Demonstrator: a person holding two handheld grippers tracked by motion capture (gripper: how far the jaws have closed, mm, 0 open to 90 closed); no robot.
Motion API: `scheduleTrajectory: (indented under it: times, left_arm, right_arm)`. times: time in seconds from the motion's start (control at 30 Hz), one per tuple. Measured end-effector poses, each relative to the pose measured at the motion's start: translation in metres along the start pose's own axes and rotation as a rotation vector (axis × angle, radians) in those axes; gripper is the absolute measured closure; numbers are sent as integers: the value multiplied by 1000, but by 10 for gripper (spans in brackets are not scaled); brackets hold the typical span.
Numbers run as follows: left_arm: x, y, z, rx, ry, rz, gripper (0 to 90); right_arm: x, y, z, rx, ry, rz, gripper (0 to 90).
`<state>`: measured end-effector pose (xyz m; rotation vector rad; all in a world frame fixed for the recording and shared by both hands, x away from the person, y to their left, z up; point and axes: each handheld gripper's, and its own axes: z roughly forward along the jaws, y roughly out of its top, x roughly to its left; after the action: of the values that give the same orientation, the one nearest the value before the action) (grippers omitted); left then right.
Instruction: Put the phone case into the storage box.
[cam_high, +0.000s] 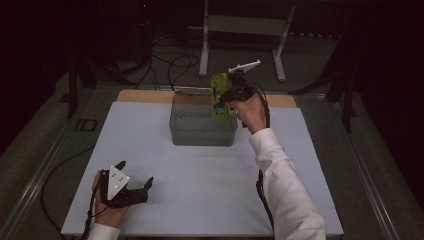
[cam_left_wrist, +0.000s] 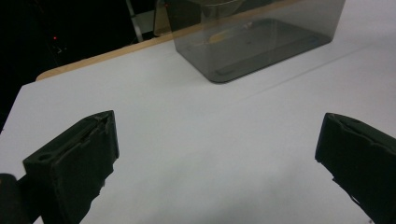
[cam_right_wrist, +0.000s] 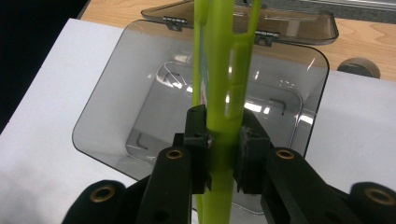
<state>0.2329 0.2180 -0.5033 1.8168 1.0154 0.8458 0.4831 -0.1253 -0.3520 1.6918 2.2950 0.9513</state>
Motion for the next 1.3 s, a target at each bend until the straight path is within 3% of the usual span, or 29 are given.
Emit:
scheduleTrajectory:
  times: [0.83,1.3]
  left_arm:
    - [0,0,0,-1,1,3,1]
    - [0,0,1,-2,1,3,1]
  right_arm:
    - [-18,-8,15,41,-39,54,779]
    - [-22,-11,22,68,-71,65,778]
